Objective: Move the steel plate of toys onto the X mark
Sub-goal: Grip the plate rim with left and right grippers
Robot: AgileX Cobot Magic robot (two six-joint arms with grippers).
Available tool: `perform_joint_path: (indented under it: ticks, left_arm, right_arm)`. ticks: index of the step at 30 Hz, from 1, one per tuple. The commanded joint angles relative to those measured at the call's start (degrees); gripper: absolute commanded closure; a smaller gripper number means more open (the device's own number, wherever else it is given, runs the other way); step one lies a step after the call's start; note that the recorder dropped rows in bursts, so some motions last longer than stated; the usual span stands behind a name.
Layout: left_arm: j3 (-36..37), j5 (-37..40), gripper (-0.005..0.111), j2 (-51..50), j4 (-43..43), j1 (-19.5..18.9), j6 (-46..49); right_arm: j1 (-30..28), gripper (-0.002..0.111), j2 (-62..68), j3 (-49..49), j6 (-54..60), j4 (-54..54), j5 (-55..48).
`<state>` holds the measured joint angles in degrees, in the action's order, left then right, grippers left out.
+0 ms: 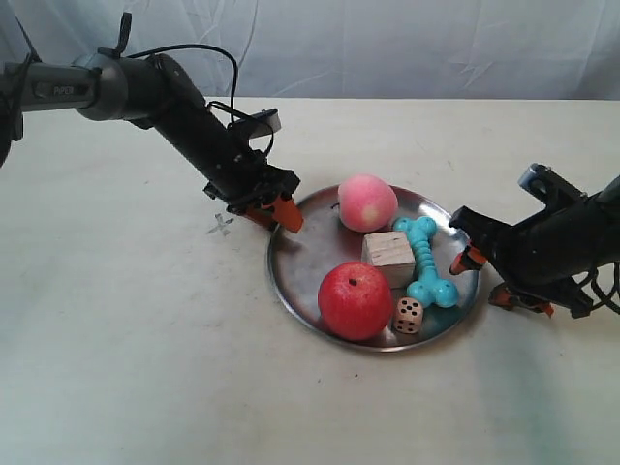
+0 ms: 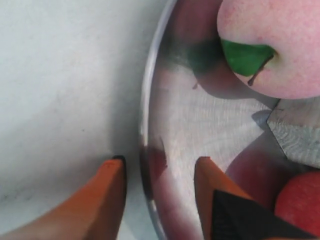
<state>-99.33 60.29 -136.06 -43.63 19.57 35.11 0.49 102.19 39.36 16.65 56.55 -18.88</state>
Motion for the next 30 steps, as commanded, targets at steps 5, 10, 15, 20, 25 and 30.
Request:
perform_joint_path:
  ticks: [5, 10, 15, 20, 25, 30]
  left_arm:
    - [0.4, 2.4, 0.063, -0.7, 3.7, 0.6, -0.6]
    - [0.4, 3.2, 0.063, -0.7, 3.7, 0.6, -0.6]
    - [0.4, 3.0, 0.063, -0.8, 3.9, 0.7, -2.8]
    - [0.4, 3.4, 0.066, -1.6, 3.6, 0.7, -3.7]
    - [0.4, 4.1, 0.067, -3.0, 3.2, 2.3, -3.8]
    - [0.4, 4.0, 0.076, -3.6, 3.2, 4.3, -3.7]
  right_arm:
    - [8.6, 0.050, 2.3, -0.8, 0.6, 4.2, 1.5]
    - [9.3, 0.050, 2.3, -0.9, -0.1, 4.6, 4.2]
    - [9.3, 0.050, 2.3, -0.9, -0.1, 4.6, 4.4]
    - [9.3, 0.072, 2.3, -0.9, -0.1, 5.0, 5.1]
    - [9.3, 0.098, 2.3, -0.9, -0.1, 5.4, 5.6]
    - [9.3, 0.109, 2.3, -0.9, 0.2, 5.4, 5.6]
